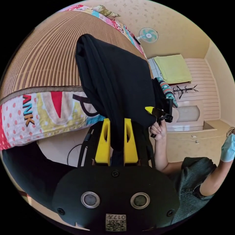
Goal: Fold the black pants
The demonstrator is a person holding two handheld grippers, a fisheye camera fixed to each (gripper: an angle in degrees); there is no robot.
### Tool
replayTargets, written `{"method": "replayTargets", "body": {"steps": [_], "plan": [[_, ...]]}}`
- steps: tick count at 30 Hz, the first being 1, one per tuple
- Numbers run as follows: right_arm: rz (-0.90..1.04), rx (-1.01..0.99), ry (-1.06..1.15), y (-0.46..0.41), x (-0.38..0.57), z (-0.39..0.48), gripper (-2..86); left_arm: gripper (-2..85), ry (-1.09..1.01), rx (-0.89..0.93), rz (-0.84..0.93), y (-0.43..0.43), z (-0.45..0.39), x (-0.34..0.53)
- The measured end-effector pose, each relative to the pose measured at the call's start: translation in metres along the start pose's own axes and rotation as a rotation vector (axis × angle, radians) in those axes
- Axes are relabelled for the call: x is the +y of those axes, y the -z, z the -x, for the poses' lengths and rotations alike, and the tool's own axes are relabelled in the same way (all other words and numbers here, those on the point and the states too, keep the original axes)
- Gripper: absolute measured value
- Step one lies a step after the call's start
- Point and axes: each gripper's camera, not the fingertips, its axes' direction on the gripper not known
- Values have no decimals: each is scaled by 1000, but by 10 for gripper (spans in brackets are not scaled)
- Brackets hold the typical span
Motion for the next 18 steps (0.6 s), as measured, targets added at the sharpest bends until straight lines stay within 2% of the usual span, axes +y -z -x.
{"method": "replayTargets", "body": {"steps": [4,6,9,11,14,18], "plan": [[-149,29,-48,95,12,-14,124,86,-89,-3,12,-29,-43,-46],[-231,74,-76,144,19,-26,123,88,-133,45,66,-71,-65,-90],[-446,243,-198,231,50,-33,112,91,-159,67,125,-141,-93,-144],[-679,320,-197,292,101,-18,57,93,-215,48,105,-173,-118,-175],[-892,315,-185,327,168,-10,20,91,-266,-50,87,-221,-162,-228],[-959,279,-139,314,222,-18,9,90,-363,-134,117,-304,-220,-302]]}}
